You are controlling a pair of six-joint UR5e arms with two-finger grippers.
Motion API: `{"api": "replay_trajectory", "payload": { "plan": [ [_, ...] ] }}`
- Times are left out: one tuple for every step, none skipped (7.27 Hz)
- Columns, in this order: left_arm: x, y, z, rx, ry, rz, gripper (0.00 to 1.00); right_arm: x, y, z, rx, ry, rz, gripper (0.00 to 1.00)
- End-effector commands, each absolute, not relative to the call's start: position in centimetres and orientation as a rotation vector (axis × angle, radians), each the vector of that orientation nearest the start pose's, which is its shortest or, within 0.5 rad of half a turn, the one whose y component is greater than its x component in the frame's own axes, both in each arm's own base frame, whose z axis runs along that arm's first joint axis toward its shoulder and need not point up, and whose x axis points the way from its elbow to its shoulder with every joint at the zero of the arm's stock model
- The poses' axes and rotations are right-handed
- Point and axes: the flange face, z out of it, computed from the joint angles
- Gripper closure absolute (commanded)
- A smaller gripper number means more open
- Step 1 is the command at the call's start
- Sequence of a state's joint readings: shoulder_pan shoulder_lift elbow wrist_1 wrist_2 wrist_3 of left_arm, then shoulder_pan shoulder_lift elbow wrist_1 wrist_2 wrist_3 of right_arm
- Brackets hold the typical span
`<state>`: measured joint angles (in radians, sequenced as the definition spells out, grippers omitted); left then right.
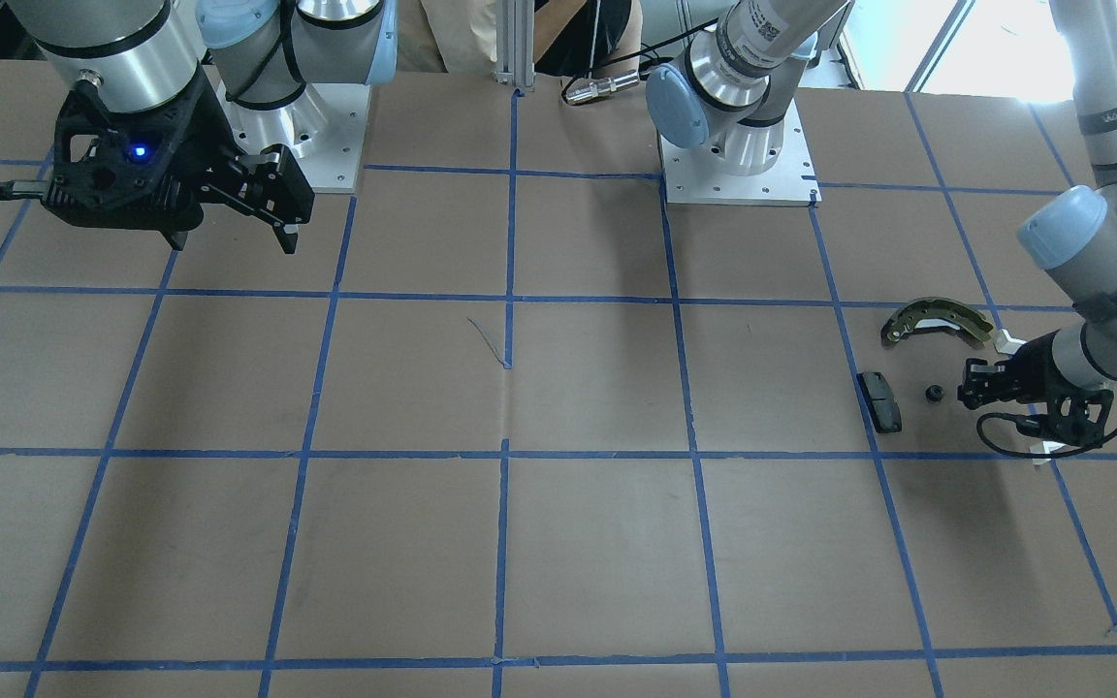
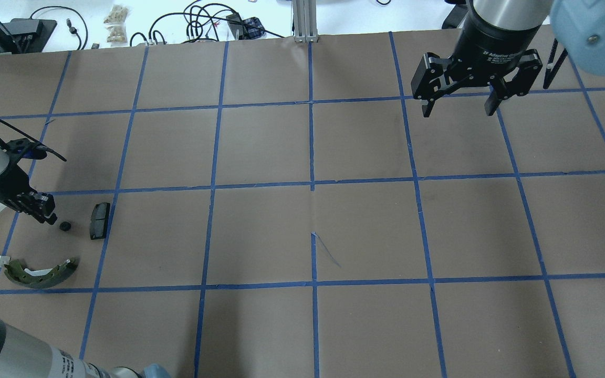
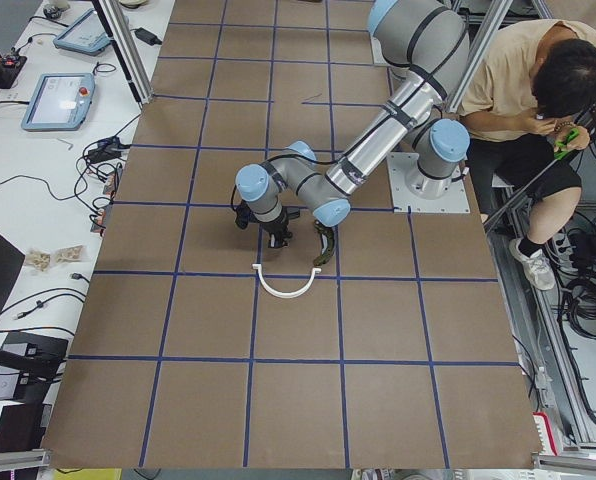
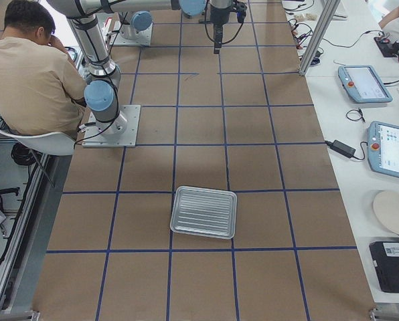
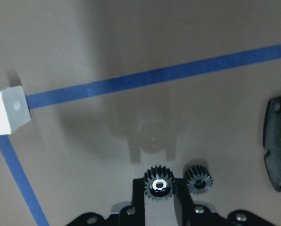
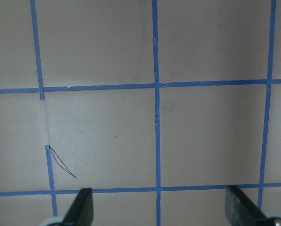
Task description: Place bearing gear from tray to pile
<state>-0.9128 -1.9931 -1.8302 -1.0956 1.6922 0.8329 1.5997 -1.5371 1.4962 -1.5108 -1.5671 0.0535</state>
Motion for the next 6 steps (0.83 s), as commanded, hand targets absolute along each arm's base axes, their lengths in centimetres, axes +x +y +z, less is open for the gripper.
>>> {"api": "replay_trajectory", "payload": {
  "plan": [
    [24.41, -51.13, 18.42, 0.293, 3.16, 0.376, 1.0, 14.84, -50.01, 50.22, 0.039, 3.137, 0.027, 0.0],
    [24.39, -51.08, 18.28, 0.293, 3.16, 0.382, 1.0, 14.84, -49.98, 50.13, 0.039, 3.137, 0.032, 0.0],
    [24.38, -51.07, 18.27, 0.293, 3.161, 0.384, 1.0, 14.76, -50.05, 50.06, 0.036, 3.137, 0.034, 0.0],
    [24.38, -51.07, 18.27, 0.293, 3.161, 0.384, 1.0, 14.76, -50.07, 50.07, 0.036, 3.137, 0.032, 0.0],
    [24.33, -50.99, 18.19, 0.294, 3.163, 0.389, 1.0, 14.76, -50.08, 50.14, 0.036, 3.137, 0.029, 0.0],
    [24.18, -50.82, 17.96, 0.292, 3.168, 0.395, 0.99, 14.76, -50.08, 50.15, 0.039, 3.137, 0.029, 0.0]
  ]
}}
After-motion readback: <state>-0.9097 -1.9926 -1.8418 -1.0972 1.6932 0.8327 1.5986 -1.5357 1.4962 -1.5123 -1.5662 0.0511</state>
